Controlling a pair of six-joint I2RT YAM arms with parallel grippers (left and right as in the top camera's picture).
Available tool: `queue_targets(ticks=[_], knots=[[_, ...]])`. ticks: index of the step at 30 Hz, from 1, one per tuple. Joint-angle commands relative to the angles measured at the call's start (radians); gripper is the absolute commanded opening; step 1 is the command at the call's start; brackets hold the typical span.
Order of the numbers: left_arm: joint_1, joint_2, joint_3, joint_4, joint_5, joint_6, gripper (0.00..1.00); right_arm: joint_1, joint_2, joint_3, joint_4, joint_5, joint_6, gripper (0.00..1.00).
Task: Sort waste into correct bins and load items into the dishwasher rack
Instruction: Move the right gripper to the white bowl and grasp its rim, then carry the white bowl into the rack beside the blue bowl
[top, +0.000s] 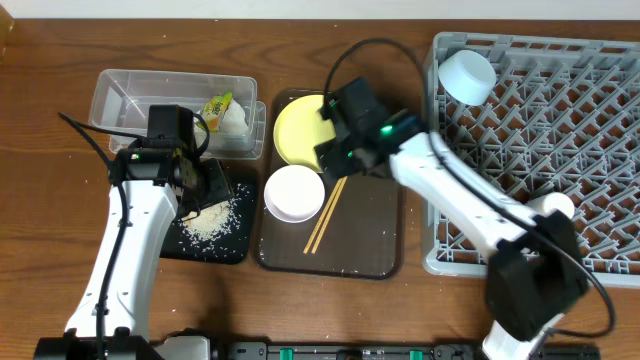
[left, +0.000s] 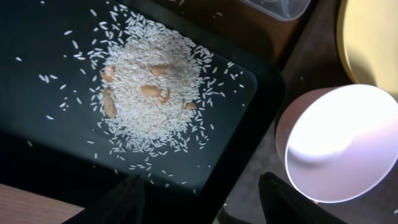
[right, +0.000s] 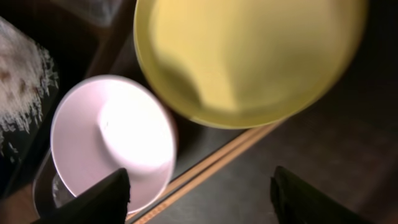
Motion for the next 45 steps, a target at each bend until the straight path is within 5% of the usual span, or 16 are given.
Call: queue_targets(ticks=[1, 14, 18, 26, 35, 45], knots=[[0.005, -0.003, 0.009, -0.007, -0.027, -0.015, 0.62, 0.043, 0.051, -0.008, -0.003, -0.003, 0.097, 0.64], [0.004, -0.003, 0.001, -0.007, -0.026, -0.015, 0.62, 0.069, 0.159, -0.008, -0.011, 0.012, 0.189, 0.21], [0.005, -0.003, 0.001, -0.007, -0.026, -0.015, 0.62, 0.069, 0.159, -0.008, -0.009, 0.012, 0.188, 0.2], [0.005, -0.003, 0.001, -0.011, -0.026, -0.015, 0.62, 0.074, 0.161, -0.008, -0.01, 0.027, 0.227, 0.01], [0.004, -0.003, 0.001, -0.011, -0.026, -0.015, 0.62, 0.052, 0.132, 0.0, -0.007, 0.028, 0.199, 0.01], [0.005, -0.003, 0.001, -0.011, -0.026, -0.015, 0.63, -0.152, -0.155, 0.015, -0.001, 0.174, 0.026, 0.01]])
